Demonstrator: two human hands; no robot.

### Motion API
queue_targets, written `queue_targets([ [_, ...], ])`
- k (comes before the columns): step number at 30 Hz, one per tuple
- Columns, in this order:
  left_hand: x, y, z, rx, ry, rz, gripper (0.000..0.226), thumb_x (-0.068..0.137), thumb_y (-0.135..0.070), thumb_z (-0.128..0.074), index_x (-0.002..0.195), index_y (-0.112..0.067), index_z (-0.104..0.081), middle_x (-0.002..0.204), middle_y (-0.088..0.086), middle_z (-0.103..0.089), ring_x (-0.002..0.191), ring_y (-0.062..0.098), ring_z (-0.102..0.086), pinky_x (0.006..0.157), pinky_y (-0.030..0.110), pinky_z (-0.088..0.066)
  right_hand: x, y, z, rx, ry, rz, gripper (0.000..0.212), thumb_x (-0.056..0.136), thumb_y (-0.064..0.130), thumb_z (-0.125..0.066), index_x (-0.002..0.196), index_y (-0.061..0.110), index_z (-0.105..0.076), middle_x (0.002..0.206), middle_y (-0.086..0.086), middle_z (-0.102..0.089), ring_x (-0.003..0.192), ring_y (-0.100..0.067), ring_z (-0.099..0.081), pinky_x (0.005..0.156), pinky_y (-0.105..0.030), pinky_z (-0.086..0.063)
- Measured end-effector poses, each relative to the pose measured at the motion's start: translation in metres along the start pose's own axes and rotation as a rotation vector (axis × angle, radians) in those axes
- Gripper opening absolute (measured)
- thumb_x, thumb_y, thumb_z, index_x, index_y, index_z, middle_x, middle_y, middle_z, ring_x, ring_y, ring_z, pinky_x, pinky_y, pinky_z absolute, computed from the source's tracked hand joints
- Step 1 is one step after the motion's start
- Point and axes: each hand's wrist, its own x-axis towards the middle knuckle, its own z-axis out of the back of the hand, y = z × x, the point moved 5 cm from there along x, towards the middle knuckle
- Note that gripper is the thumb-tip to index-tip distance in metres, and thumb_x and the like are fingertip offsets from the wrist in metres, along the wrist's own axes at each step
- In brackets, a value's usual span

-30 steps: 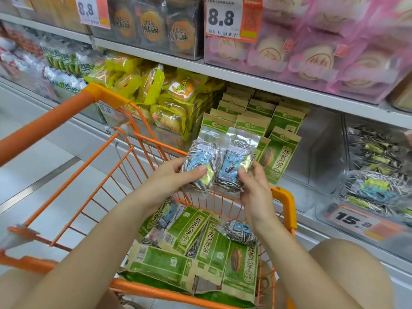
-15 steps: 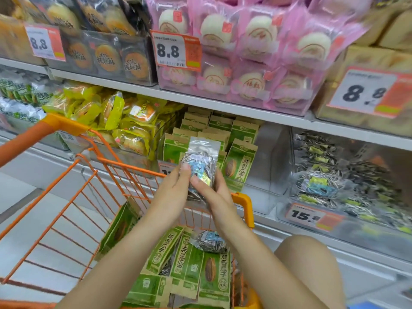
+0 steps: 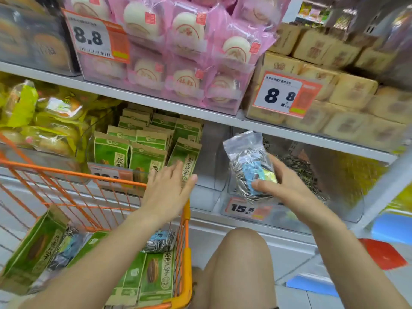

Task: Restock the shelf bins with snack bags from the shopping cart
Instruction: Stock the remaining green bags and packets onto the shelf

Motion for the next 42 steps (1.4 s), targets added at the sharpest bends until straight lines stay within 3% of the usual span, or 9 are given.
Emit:
queue_targets([
  [7,-0.010,0.012,-0.024,0.143,-0.118,-0.037,0.062,0.095,-0.049,-0.021,0.130,-0.010,-0.054,0.127,0.008,-0.058,0.127,0.028,-0.044,0.113,0.044,-0.012,0.006,-0.032,0.055,-0.843,0.157,-0.010,0.099,0.061,0.045,-0.069,0.147,0.047,-0.018,0.128,0.011,-0.045,0.108,-0.010,-0.051,0.090,-0.029,-0.043],
  [10,-0.009,0.012,-0.023,0.146,-0.134,-0.046,0.059,0.094,-0.047,-0.023,0.128,-0.010,-0.055,0.126,0.007,-0.058,0.127,0.028,-0.044,0.113,0.045,-0.015,0.020,-0.045,0.043,-0.937,0.244,0.080,0.089,0.068,0.043,-0.069,0.147,0.039,-0.028,0.133,0.007,-0.038,0.114,-0.010,-0.048,0.095,-0.024,-0.040],
  [14,-0.010,0.014,-0.024,0.151,-0.136,-0.057,0.058,0.094,-0.046,-0.023,0.130,-0.011,-0.053,0.128,0.006,-0.056,0.128,0.027,-0.042,0.114,0.046,-0.017,0.028,-0.051,0.030,-0.875,0.212,0.206,0.075,0.069,0.042,-0.066,0.139,0.022,-0.046,0.142,0.006,-0.041,0.127,-0.012,-0.044,0.099,-0.017,-0.031],
  [19,-0.009,0.016,-0.025,0.162,-0.150,-0.064,0.056,0.094,-0.044,-0.025,0.128,-0.010,-0.054,0.127,0.007,-0.057,0.128,0.027,-0.043,0.114,0.046,-0.017,0.010,-0.060,0.041,-0.844,0.054,0.283,0.058,0.071,0.052,-0.066,0.121,0.024,-0.055,0.147,0.010,-0.035,0.122,-0.006,-0.044,0.094,-0.026,-0.042],
  [24,-0.009,0.016,-0.026,0.162,-0.148,-0.062,0.057,0.094,-0.044,-0.024,0.130,-0.011,-0.053,0.129,0.006,-0.056,0.129,0.027,-0.041,0.114,0.046,-0.016,-0.008,-0.078,0.057,-0.517,-0.126,0.178,0.053,0.066,0.054,-0.069,0.112,0.030,-0.059,0.122,0.011,-0.052,0.110,0.007,-0.049,0.087,-0.002,-0.036],
  [29,-0.009,0.016,-0.026,0.145,-0.173,-0.056,0.057,0.093,-0.044,-0.025,0.128,-0.011,-0.055,0.128,0.007,-0.057,0.130,0.027,-0.041,0.114,0.046,-0.016,-0.014,-0.093,0.058,-0.369,-0.227,0.027,0.036,0.080,0.034,-0.075,0.106,0.043,-0.052,0.111,0.004,-0.058,0.098,-0.007,-0.058,0.080,-0.026,-0.048],
  [34,-0.010,0.016,-0.026,0.137,-0.179,-0.060,0.057,0.093,-0.045,-0.023,0.129,-0.012,-0.054,0.129,0.006,-0.056,0.131,0.026,-0.040,0.114,0.045,-0.014,-0.020,-0.091,0.043,-0.282,-0.299,0.001,0.029,0.086,0.035,-0.068,0.109,0.035,-0.050,0.100,0.016,-0.063,0.087,0.000,-0.061,0.071,-0.024,-0.048],
  [39,-0.010,0.016,-0.025,0.141,-0.180,-0.073,0.058,0.093,-0.045,-0.023,0.129,-0.012,-0.054,0.129,0.005,-0.056,0.131,0.026,-0.040,0.114,0.044,-0.014,-0.016,-0.085,0.034,-0.139,-0.265,0.017,0.030,0.079,0.041,-0.061,0.104,0.025,-0.056,0.095,0.009,-0.066,0.081,-0.004,-0.063,0.067,-0.021,-0.050],
  [42,-0.011,0.016,-0.024,0.138,-0.178,-0.080,0.057,0.093,-0.044,-0.024,0.129,-0.011,-0.054,0.129,0.006,-0.057,0.130,0.026,-0.041,0.114,0.045,-0.015,-0.020,-0.084,0.045,0.077,-0.411,0.018,0.019,0.085,0.027,-0.064,0.102,0.021,-0.058,0.095,0.004,-0.065,0.081,0.000,-0.062,0.069,-0.016,-0.049],
])
